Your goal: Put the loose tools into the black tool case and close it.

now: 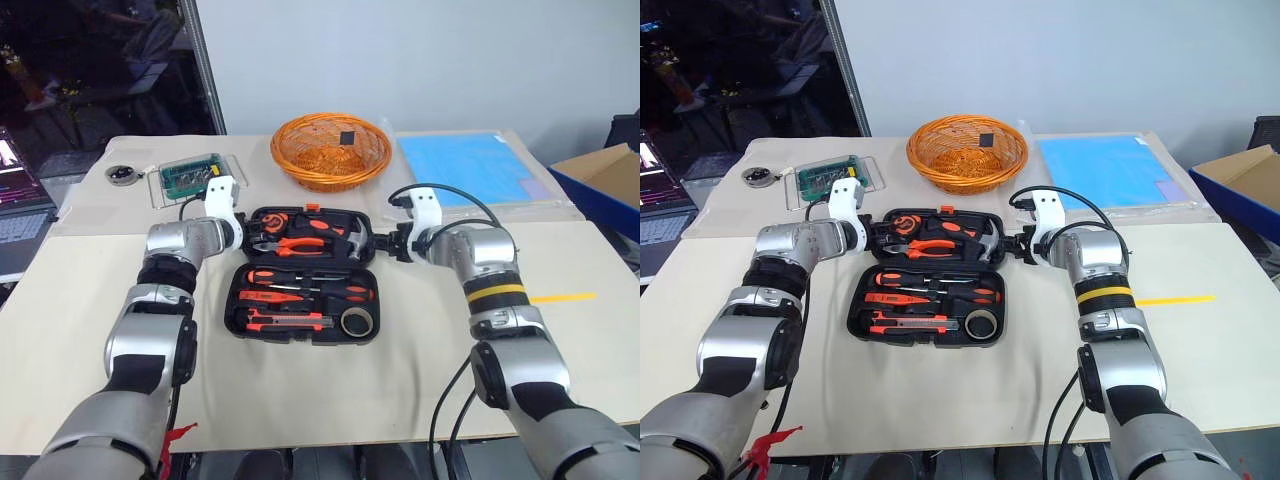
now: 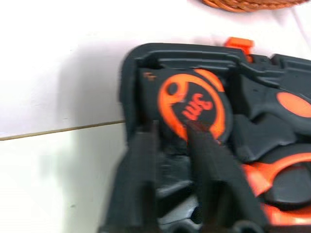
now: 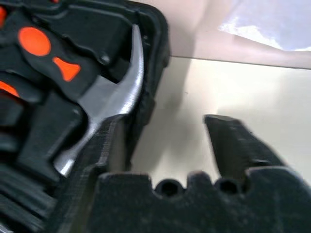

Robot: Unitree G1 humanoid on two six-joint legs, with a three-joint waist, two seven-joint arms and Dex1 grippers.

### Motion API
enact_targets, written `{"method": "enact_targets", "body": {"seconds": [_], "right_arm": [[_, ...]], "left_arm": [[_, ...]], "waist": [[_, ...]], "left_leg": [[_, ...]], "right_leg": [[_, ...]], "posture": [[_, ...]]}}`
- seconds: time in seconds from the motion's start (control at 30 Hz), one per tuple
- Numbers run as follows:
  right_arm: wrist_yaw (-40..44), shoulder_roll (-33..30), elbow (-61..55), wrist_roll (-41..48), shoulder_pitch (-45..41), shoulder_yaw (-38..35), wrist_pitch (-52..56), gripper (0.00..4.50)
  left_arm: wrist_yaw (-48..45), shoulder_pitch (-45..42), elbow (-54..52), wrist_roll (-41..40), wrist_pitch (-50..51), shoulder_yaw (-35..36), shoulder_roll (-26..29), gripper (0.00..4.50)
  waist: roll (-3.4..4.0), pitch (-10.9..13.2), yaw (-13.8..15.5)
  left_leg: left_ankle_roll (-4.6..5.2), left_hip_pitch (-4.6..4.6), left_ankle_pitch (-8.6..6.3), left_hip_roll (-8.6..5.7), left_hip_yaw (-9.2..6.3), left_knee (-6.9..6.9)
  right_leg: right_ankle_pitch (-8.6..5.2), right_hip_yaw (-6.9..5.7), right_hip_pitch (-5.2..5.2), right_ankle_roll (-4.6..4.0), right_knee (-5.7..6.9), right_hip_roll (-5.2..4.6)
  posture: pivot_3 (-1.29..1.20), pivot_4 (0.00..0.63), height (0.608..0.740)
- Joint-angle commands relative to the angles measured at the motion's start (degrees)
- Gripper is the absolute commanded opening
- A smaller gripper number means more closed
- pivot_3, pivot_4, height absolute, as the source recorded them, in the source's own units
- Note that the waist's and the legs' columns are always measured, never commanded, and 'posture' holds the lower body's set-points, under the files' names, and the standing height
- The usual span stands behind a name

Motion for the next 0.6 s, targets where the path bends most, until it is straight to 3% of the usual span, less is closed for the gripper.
{"method": "enact_targets", "body": {"seconds": [0.03, 0.13, 0.17, 0.23, 0.4, 0.57, 0.6], "right_arm": [[0.9, -0.6, 1.3, -1.3, -1.5, 0.2, -2.3, 1.41], [1.5, -0.4, 2.1, -1.8, -1.7, 0.8, -3.6, 0.4], [1.7, -0.3, 2.4, -1.9, -1.7, 0.9, -4.0, 0.03], [2.0, -0.2, 2.7, -2.2, -1.8, 1.1, -4.5, 0.0], [2.8, -0.3, 2.7, -3.1, -1.4, 1.7, -5.3, 0.0], [2.5, -0.6, 1.4, -2.8, -0.8, 1.4, -4.7, 0.0], [2.4, -0.6, 1.0, -2.8, -0.6, 1.4, -4.5, 0.0]], "left_arm": [[-4.3, -1.5, -3.2, 0.1, -2.3, 2.3, 2.4, 0.0], [-6.8, -0.9, -5.3, 2.2, -3.5, 0.7, 3.8, 0.0], [-7.4, -0.8, -5.1, 3.0, -3.8, 0.2, 4.1, 0.26], [-8.1, -0.7, -4.3, 4.2, -4.5, -0.2, 4.1, 0.65], [-9.3, -2.2, -1.0, 6.1, -3.5, -0.7, 2.3, 2.29], [-6.8, -3.1, 3.2, 9.1, -2.9, -1.3, 1.7, 2.29], [-6.2, -2.9, 3.6, 9.7, -3.2, -1.5, 1.6, 2.04]], "waist": [[0.0, 0.0, 0.0], [0.0, 0.0, 0.1], [0.0, 0.0, 0.1], [0.0, 0.0, 0.1], [0.0, 0.0, 0.2], [0.0, 0.0, -0.1], [0.0, 0.0, -0.1]], "left_leg": [[0.0, -0.08, 0.0, -0.01, -0.04, 0.01], [0.0, -0.24, 0.0, -0.07, -0.09, 0.02], [0.0, -0.29, 0.0, -0.1, -0.14, 0.02], [0.0, -0.28, -0.01, -0.19, -0.14, 0.01], [0.0, -0.27, 0.0, -0.27, -0.21, 0.02], [0.0, -0.28, 0.0, -0.26, -0.23, 0.02], [0.01, -0.28, -0.01, -0.26, -0.23, 0.01]], "right_leg": [[0.0, -0.03, -0.01, 0.0, 0.19, -0.01], [0.04, -0.04, -0.1, 0.07, 0.13, -0.06], [0.07, -0.06, -0.1, 0.12, 0.09, -0.09], [0.1, -0.03, -0.1, 0.17, 0.02, -0.16], [0.11, -0.04, -0.06, 0.2, 0.02, -0.19], [0.11, -0.05, -0.08, 0.2, 0.03, -0.16], [0.11, -0.05, -0.08, 0.21, 0.03, -0.17]], "posture": [[0.0, 0.15, 0.74], [0.0, 0.15, 0.74], [0.0, 0.15, 0.74], [0.0, 0.15, 0.74], [0.0, 0.15, 0.74], [0.0, 0.15, 0.74], [0.0, 0.15, 0.74]]}}
